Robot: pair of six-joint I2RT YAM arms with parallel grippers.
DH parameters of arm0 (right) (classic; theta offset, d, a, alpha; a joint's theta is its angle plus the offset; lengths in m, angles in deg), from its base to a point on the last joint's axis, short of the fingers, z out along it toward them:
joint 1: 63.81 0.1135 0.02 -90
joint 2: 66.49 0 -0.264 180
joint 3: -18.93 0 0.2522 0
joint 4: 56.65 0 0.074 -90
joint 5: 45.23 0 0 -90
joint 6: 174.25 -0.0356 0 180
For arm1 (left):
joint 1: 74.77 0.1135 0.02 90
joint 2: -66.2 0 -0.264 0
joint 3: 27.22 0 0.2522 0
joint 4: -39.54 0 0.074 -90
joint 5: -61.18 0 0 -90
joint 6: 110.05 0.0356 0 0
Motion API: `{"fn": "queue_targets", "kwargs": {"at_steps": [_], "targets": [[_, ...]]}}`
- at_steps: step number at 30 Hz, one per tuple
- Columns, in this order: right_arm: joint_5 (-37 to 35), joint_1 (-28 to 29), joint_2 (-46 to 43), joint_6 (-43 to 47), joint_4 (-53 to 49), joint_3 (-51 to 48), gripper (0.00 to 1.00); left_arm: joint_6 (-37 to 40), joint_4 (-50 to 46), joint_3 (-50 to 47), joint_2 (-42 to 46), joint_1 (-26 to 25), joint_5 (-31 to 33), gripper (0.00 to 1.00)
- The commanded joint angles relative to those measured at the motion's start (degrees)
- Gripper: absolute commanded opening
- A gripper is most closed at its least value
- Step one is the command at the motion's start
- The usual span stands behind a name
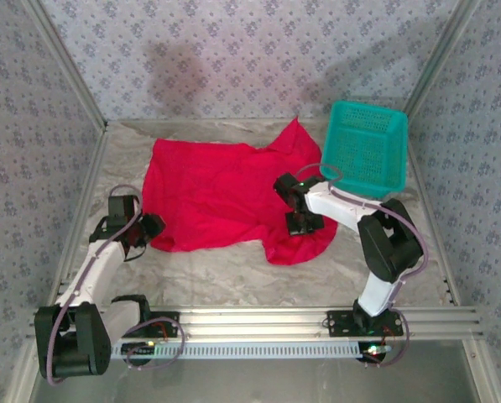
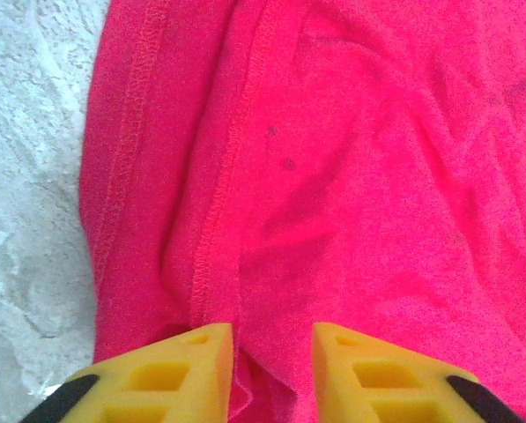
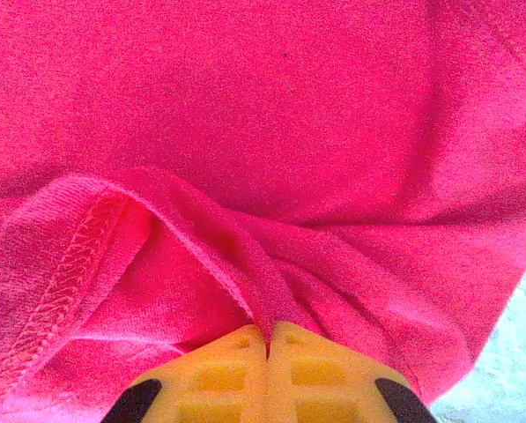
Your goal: Fold the inside-out t-shirt
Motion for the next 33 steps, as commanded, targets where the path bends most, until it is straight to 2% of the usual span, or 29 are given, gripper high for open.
{"fn": "queue_targets", "kwargs": {"at_steps": [1,5,9,12,14,17,27,33], "targets": [[-2.9,0.4,-4.2,-0.7,-5.4,3.6,0.0,-0.2,-1.8,0.6,-1.1,0.3,-0.6,0.34],[-5.1,-1.2,-11.5,-1.6,-8.5,4.7,0.0,-0.3,-2.7,0.5,-3.0,-1.9,-0.4,0.33],[-3.7,-2.8,-16.1,-1.8,-7.8,4.5,0.0,-0.6,-4.5,1.1,-3.5,-8.6,5.6,0.32],[-2.8,-3.1,-16.4,-1.6,-7.6,4.8,0.0,-0.4,-5.4,1.6,-5.1,-10.9,9.3,0.27],[-2.5,-3.1,-16.3,-1.3,-7.7,4.9,0.0,-0.1,-5.9,2.1,-6.4,-11.2,10.3,0.21],[-2.3,-3.3,-16.2,-1.2,-7.9,5.0,0.0,0.2,-6.5,2.8,-8.3,-11.4,11.9,0.2],[-1.4,-3.5,-16.5,-1.1,-7.7,5.4,0.0,-1.4,-1.8,3.4,-12.9,-11.7,11.1,0.27],[-0.9,-3.3,-16.1,-1.3,-6.1,4.6,0.0,-1.7,-0.5,4.6,-16.3,-12.6,11.0,0.27]]}}
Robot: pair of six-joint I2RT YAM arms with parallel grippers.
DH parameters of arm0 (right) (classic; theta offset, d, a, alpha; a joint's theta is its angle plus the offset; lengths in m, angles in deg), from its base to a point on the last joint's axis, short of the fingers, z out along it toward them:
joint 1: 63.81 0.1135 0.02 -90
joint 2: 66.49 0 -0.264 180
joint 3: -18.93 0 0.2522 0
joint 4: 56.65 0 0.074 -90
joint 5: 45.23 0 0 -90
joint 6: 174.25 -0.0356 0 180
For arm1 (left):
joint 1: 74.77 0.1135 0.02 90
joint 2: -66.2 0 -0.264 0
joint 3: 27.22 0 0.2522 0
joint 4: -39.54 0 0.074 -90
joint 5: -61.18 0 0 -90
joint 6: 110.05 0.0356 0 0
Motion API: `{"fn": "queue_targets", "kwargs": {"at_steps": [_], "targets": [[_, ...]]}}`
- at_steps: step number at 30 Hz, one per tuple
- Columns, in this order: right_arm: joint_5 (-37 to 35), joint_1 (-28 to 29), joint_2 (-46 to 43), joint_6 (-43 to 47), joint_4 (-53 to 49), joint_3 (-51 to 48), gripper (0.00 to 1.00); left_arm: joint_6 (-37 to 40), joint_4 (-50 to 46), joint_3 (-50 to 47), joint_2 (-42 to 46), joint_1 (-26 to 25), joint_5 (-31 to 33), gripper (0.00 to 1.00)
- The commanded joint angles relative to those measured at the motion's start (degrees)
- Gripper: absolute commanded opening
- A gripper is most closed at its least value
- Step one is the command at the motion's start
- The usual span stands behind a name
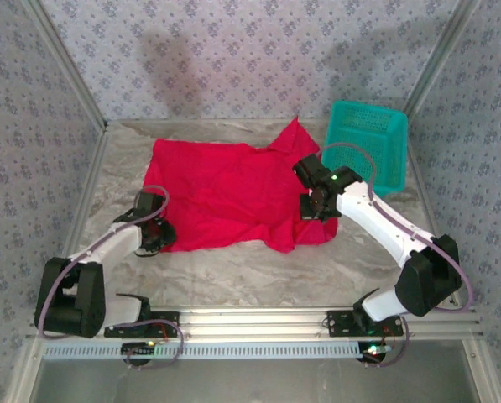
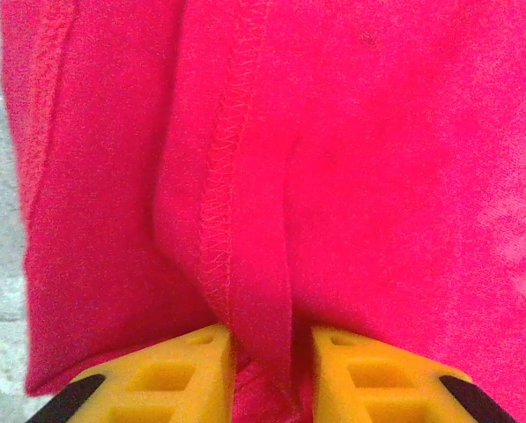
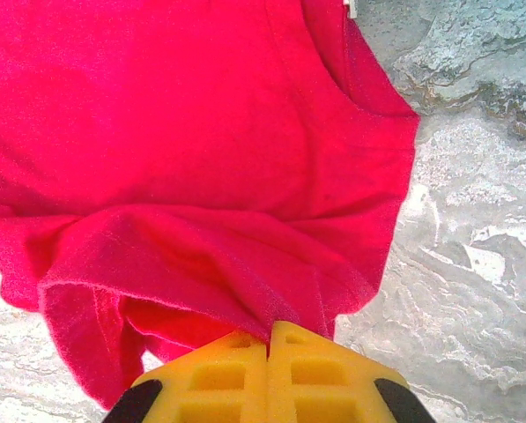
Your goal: Fold the inside-out t-shirt
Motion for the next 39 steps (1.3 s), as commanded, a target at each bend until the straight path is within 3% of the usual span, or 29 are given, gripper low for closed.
{"fn": "queue_targets", "kwargs": {"at_steps": [1,7,12,16,21,24,34,36,39], "targets": [[0.7,-0.2,0.5,-0.5,-0.1,0.4,0.0,-0.4,0.9,2.1,-1.7,-0.3,0.5,0.26],[1.1,-0.3,0.3,0.1,-1.3,1.3,0.0,1.0,-3.7,5.2,-0.4,-0.3,2.1,0.0],[-0.6,-3.6,-1.5,1.1,-2.9,6.2,0.0,3.6,-13.0,18.3,6.0,1.4,-0.7,0.0],[-0.3,-9.7,-5.0,1.7,-2.6,11.7,0.0,1.7,-14.0,29.3,8.5,10.9,-16.7,0.0],[2.2,-18.5,-8.1,4.7,-5.0,18.9,0.0,-9.3,-3.1,35.9,7.6,23.7,-37.7,0.0],[2.9,-21.6,-8.6,5.6,-6.8,22.5,0.0,-17.5,5.4,35.6,6.8,27.2,-44.8,0.0],[9.5,-23.7,-7.0,3.8,-5.3,29.4,0.0,-22.1,10.6,36.8,6.5,27.1,-51.0,0.0],[10.7,-23.5,-6.8,3.3,-4.4,29.8,0.0,-17.6,5.1,36.8,6.4,25.5,-49.4,0.0],[11.1,-22.5,-6.1,3.0,-3.8,28.6,0.0,-4.4,-6.2,35.8,4.9,19.8,-42.3,0.03]]}}
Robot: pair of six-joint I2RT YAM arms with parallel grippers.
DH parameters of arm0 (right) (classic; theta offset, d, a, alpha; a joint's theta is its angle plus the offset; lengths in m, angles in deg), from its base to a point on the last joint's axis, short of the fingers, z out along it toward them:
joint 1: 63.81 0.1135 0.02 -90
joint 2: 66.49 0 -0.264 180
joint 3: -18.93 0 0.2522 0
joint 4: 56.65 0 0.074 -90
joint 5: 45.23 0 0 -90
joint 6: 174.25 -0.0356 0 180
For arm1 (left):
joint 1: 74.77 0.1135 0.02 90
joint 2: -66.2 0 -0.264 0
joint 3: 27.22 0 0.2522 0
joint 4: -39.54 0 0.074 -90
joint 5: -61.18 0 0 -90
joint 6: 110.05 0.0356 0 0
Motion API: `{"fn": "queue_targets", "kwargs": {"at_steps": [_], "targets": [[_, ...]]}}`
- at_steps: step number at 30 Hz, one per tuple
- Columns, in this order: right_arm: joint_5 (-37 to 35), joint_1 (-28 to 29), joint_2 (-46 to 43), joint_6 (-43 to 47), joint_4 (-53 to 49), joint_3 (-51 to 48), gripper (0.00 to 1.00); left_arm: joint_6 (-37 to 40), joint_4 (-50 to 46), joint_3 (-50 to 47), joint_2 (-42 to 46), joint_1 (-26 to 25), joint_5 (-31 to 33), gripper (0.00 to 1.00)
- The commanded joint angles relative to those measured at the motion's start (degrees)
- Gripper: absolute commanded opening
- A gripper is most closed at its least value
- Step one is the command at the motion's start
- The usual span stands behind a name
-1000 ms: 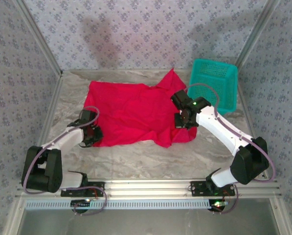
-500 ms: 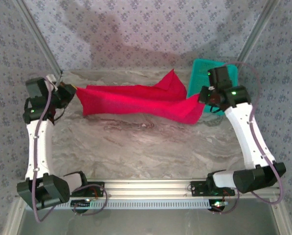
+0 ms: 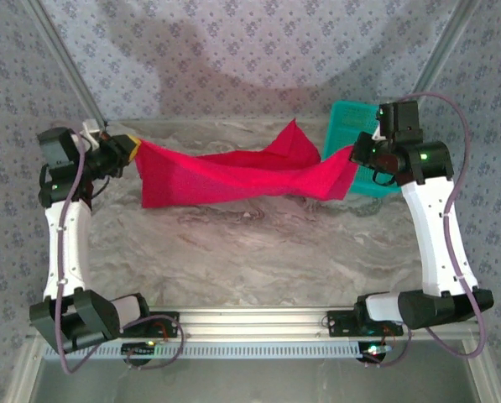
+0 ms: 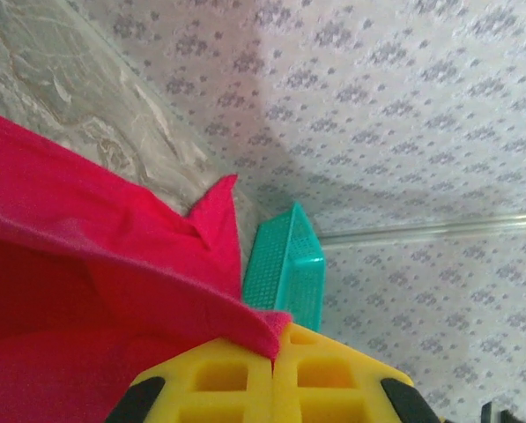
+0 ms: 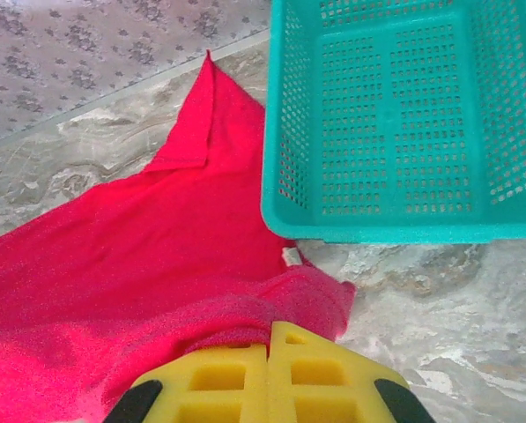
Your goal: Fold the inside-out t-shirt
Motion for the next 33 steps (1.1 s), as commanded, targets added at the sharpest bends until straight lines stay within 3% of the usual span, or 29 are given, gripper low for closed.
{"fn": "queue_targets", "kwargs": {"at_steps": [1,8,15,19,23,26,33], "targets": [[1.7,0.8,0.6,-0.9,1.2,0.0,0.0,13.4,-11.4,-0.2,-2.0,-5.4,5.4,0.04],[1.9,1.0,3.0,-0.5,2.9,-8.3,0.0,15.5,-6.6,-11.0,-8.9,-6.5,13.5,0.03],[0.8,0.9,7.4,-0.3,6.6,-14.0,0.0,12.9,1.4,-7.0,-26.2,-6.7,11.3,0.03],[0.4,1.1,9.5,-0.1,8.9,-15.4,0.0,13.7,1.6,-2.0,-33.6,-6.8,9.1,0.11],[0.5,1.3,11.0,-0.1,9.9,-15.3,0.0,15.9,0.0,-1.8,-33.6,-7.6,12.2,0.36],[1.1,1.5,11.8,0.1,9.9,-14.9,0.0,18.1,-2.3,-3.6,-30.9,-8.5,16.4,0.47],[1.2,1.9,12.1,0.9,9.1,-14.0,0.0,22.0,-11.9,-7.3,-24.5,-14.3,33.0,0.5]]}}
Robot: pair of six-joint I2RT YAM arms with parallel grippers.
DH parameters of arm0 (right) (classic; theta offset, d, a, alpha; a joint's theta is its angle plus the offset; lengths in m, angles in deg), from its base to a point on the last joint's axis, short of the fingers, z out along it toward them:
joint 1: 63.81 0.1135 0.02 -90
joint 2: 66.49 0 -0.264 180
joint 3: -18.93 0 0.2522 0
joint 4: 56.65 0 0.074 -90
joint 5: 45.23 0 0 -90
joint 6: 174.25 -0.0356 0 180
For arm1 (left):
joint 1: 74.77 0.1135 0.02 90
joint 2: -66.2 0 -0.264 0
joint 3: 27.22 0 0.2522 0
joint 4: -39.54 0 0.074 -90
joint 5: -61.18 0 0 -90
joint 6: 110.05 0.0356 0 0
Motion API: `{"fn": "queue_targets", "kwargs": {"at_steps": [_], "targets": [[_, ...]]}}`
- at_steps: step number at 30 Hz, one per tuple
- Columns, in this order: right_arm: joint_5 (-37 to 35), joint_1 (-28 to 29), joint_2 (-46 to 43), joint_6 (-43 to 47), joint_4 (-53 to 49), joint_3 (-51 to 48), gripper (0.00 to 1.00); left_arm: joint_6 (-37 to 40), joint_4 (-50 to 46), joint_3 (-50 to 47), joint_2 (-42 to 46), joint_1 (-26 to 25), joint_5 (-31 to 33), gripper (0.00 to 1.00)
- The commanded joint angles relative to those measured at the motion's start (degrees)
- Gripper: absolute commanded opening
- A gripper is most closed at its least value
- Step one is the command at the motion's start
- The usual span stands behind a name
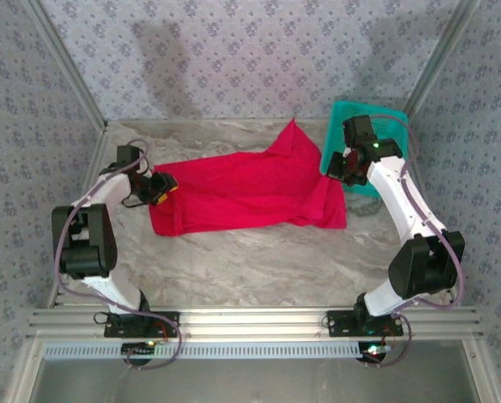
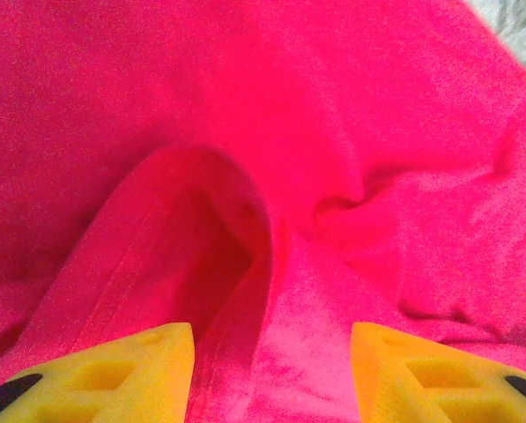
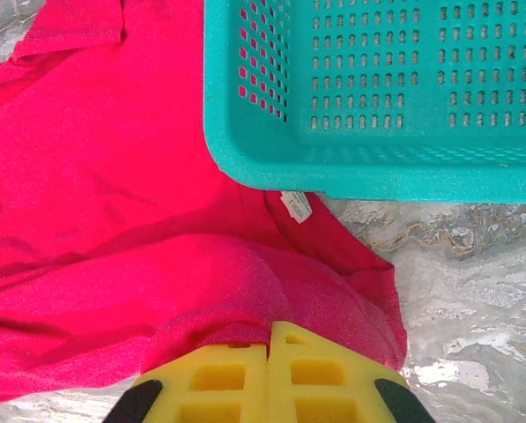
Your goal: Fold the inside-out t-shirt
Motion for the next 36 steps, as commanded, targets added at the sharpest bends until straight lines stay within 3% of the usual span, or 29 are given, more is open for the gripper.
{"fn": "queue_targets", "kwargs": {"at_steps": [1,5,11,19,24,29,32,36], "targets": [[0.1,0.4,0.4,0.8,-0.4,1.3,0.0,3.3,-7.4,-1.2,2.9,-3.4,11.0,0.5],[0.2,0.3,0.6,0.7,-0.2,0.9,0.0,2.1,-8.1,-2.4,3.0,-7.4,15.7,0.5],[0.6,0.4,1.1,0.7,-0.3,1.1,0.0,0.6,-7.3,-1.7,-0.8,-10.1,17.3,0.49],[1.3,0.4,0.8,0.8,-1.1,1.3,0.0,0.9,-9.0,1.1,-2.1,-10.0,22.2,0.27],[1.3,0.4,0.0,0.9,-0.9,1.6,0.0,1.1,-9.9,3.5,-2.1,-9.8,22.3,0.03],[1.6,0.4,-1.2,0.9,-2.5,2.9,0.0,1.7,-12.6,7.4,0.1,-9.5,22.2,0.0],[1.7,0.4,-2.0,0.9,-3.5,4.6,0.0,1.1,-12.4,9.0,2.8,-8.9,18.0,0.0],[1.7,0.3,-2.8,1.7,-6.2,10.4,0.0,-2.8,-7.2,13.4,10.7,-5.2,5.4,0.0]]}}
